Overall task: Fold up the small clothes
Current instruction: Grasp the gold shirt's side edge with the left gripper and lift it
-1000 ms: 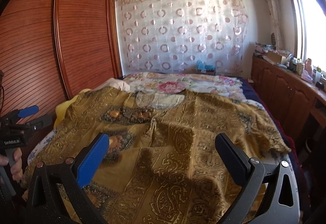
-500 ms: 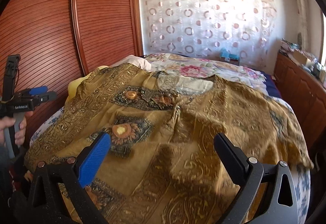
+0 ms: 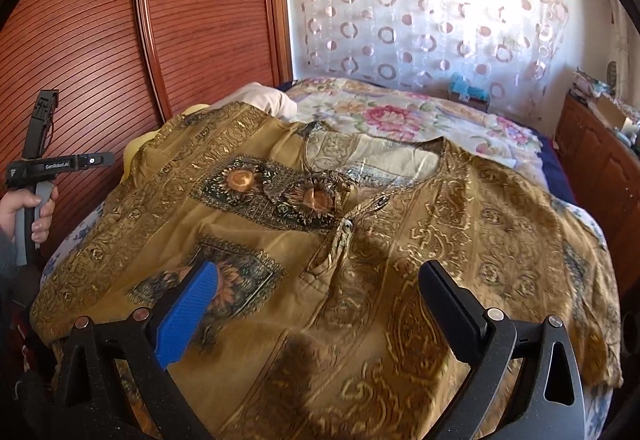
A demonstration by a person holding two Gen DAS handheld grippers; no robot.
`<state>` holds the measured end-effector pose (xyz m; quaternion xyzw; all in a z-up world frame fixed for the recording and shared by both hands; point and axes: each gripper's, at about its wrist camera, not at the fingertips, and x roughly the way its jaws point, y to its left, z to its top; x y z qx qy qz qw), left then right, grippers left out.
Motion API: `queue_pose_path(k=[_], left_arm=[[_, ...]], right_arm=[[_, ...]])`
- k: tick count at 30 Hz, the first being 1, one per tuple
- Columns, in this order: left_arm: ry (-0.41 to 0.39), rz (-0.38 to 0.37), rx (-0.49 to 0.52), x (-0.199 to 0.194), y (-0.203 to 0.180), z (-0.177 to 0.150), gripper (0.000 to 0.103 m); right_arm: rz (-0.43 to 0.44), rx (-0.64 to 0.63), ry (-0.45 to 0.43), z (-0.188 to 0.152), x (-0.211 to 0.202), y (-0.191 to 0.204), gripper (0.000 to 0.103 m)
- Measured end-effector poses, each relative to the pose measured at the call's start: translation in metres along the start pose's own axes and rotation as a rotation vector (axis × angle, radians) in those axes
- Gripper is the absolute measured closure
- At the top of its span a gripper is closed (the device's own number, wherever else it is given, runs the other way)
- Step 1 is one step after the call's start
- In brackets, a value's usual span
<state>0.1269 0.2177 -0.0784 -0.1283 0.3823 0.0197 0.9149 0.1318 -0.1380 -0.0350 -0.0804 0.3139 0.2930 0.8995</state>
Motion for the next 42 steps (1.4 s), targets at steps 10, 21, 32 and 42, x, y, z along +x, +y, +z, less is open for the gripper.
queue_pose_path(k=[10, 21, 32, 42], left_arm=[[0.065, -0.037, -0.058, 0.04, 0.014, 0.035, 0.045], [0.1, 0.0, 0.036, 0.054, 0.0, 0.047, 0.097], [-0.014, 0.001, 0.199, -0.009, -0.071, 0.065, 0.099], [-0.049, -0.074, 0.313, -0.027, -0.126, 0.064, 0.05]], right_arm=[[0.045, 0.045, 0.061, 0.021, 0.038, -0.013, 0.003], [0.051, 0.07, 0.106, 0.022, 0.058, -0.023, 0.003], [0.064, 0.085, 0.088, 0.022, 0.059, -0.026, 0.003], [0.073, 0.096, 0.076, 0.018, 0.054, -0.032, 0.003]])
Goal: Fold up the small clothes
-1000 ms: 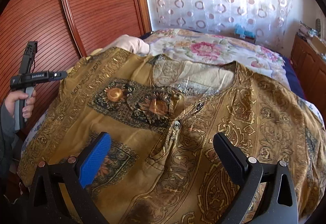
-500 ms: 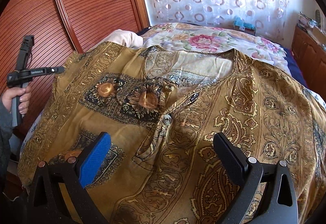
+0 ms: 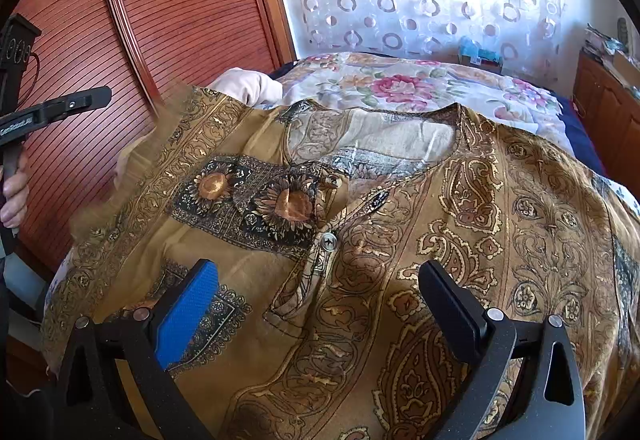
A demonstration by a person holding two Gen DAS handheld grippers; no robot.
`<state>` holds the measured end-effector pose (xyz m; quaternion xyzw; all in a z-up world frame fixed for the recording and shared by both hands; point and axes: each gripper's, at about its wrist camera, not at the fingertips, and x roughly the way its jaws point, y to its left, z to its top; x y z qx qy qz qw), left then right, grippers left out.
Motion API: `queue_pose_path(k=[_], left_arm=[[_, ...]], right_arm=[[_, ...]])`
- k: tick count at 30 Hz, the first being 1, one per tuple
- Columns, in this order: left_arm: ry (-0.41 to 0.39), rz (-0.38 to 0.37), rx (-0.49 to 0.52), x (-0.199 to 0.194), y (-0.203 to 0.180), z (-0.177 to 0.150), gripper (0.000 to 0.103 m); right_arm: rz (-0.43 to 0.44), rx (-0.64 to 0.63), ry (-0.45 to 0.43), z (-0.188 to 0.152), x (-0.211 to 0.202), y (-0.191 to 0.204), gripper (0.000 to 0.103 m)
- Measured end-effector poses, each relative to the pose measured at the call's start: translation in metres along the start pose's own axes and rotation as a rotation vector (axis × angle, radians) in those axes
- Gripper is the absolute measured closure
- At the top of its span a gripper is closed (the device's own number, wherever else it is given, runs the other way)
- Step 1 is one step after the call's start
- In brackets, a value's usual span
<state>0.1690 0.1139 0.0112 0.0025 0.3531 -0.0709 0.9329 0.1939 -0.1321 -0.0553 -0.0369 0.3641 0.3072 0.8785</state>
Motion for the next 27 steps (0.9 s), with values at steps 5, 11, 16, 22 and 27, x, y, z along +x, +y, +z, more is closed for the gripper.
queue_pose_path(k=[5, 11, 16, 22, 27], left_arm=[[0.05, 0.06, -0.107, 0.002, 0.037, -0.029, 0.039], [0.163, 0.042, -0.248, 0.024, 0.059, -0.082, 0.039], [0.176, -0.025, -0.3, 0.032, 0.051, -0.103, 0.049], [0.14, -0.004, -0.221, 0.026, 0.035, -0.095, 0.093], [0.072, -0.047, -0.176, 0.005, 0.018, -0.076, 0.093]], right_arm=[[0.004, -0.002, 0.005, 0.0, 0.001, 0.0, 0.003], [0.007, 0.0, 0.023, 0.001, 0.006, 0.001, 0.003], [0.002, -0.008, 0.034, 0.004, 0.009, 0.002, 0.003], [-0.005, -0.009, 0.037, 0.004, 0.01, 0.003, 0.003], [-0.009, -0.009, 0.036, 0.004, 0.011, 0.004, 0.003]])
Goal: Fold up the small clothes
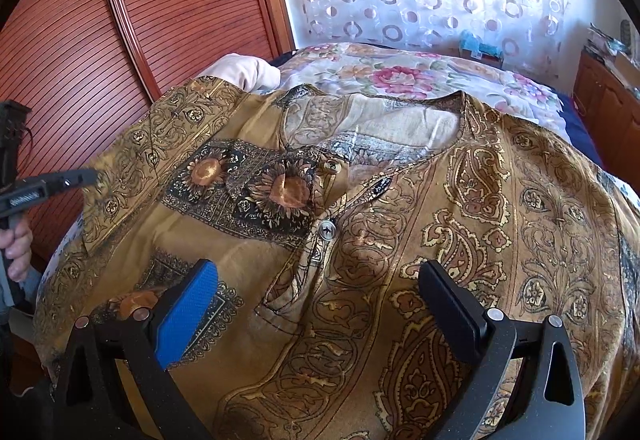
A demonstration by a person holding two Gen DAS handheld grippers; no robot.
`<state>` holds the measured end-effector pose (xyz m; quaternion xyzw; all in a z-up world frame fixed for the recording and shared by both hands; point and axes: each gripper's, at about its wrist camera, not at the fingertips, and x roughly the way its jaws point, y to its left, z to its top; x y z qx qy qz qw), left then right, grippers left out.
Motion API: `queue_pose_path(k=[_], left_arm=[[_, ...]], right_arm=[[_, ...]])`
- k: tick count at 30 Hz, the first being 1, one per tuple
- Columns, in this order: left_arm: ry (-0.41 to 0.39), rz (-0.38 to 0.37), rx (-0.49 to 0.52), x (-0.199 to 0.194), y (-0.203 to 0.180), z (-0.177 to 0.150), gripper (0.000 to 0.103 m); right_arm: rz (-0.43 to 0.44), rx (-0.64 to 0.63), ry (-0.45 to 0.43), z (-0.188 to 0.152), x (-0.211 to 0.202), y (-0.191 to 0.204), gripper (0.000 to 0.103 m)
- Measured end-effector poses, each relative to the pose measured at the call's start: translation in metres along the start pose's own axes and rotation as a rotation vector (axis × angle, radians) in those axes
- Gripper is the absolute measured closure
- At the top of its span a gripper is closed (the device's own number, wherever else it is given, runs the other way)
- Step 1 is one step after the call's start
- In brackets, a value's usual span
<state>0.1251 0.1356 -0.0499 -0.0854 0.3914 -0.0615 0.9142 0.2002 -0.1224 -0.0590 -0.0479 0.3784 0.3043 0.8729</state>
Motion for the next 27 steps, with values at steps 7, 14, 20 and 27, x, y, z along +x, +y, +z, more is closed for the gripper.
queue_pose_path(k=[7, 14, 20, 27], left_arm=[[0.007, -0.144, 0.081, 0.009, -0.052, 0.022, 0.094], [0.027, -0.187, 0.142, 0.015, -0.086, 0.031, 0.063], [0.042, -0.08, 0.115, 0.025, -0.068, 0.029, 0.04], [0.073, 0.017, 0.11, 0.053, -0.052, 0.017, 0.024]], right_arm=[[0.009, 0.007, -0.003, 0.0, -0.001, -0.004, 0.003], [0.011, 0.01, -0.006, -0.002, -0.002, -0.005, 0.003], [0.023, 0.02, -0.005, -0.004, -0.003, -0.008, 0.003], [0.007, 0.025, 0.006, -0.002, -0.002, -0.008, 0.003]])
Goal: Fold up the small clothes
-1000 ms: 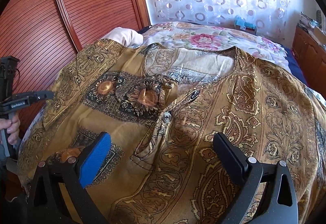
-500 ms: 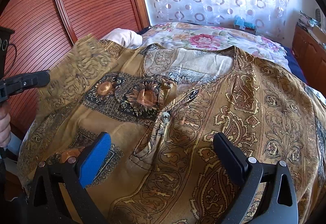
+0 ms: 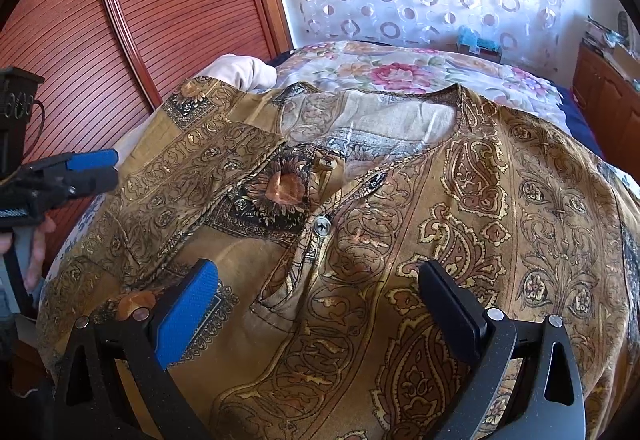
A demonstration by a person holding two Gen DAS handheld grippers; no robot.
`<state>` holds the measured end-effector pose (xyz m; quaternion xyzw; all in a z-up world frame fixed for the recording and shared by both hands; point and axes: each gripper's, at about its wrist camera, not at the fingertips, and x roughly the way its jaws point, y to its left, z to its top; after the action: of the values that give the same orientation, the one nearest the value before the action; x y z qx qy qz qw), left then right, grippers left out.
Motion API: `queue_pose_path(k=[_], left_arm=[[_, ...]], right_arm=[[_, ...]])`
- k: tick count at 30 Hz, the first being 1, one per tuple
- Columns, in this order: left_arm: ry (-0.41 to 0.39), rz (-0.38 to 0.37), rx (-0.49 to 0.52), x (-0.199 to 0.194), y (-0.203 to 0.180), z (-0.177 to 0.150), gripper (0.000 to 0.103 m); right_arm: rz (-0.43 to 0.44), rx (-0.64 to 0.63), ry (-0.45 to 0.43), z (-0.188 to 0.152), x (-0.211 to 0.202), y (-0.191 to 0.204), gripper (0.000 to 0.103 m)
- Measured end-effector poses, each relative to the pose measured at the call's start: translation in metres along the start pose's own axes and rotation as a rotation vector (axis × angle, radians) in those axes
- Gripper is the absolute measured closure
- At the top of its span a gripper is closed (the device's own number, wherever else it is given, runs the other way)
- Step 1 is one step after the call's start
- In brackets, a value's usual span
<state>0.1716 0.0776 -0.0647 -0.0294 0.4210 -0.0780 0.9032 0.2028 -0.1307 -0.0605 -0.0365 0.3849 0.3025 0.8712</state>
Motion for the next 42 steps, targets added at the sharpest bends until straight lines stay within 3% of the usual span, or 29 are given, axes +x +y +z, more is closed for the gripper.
queue_pose_path(k=[5, 16, 27, 36, 39, 42], left_arm=[[0.036, 0.051, 0.014, 0.02, 0.004, -0.008, 0.024], [0.013, 0.136, 0.107, 0.038, -0.008, -0.011, 0.02], [0.019, 0.13, 0.113, 0.037, -0.007, -0.012, 0.015], [0.019, 0.134, 0.113, 0.037, -0.007, -0.011, 0.014], [0.019, 0.133, 0.112, 0.037, -0.008, -0.012, 0.014], [0.019, 0.135, 0.113, 0.037, -0.008, -0.011, 0.014]], right_arm=[[-0.014, -0.002, 0.008, 0.002, 0.002, 0.002, 0.003], [-0.069, -0.039, 0.039, 0.004, 0.009, 0.014, 0.003], [-0.178, -0.108, 0.088, 0.007, 0.022, 0.035, 0.002], [-0.175, -0.1, 0.096, 0.009, 0.024, 0.034, 0.001], [-0.199, -0.092, 0.058, 0.01, 0.012, 0.03, 0.001], [-0.181, -0.031, -0.034, 0.014, -0.026, 0.011, 0.001]])
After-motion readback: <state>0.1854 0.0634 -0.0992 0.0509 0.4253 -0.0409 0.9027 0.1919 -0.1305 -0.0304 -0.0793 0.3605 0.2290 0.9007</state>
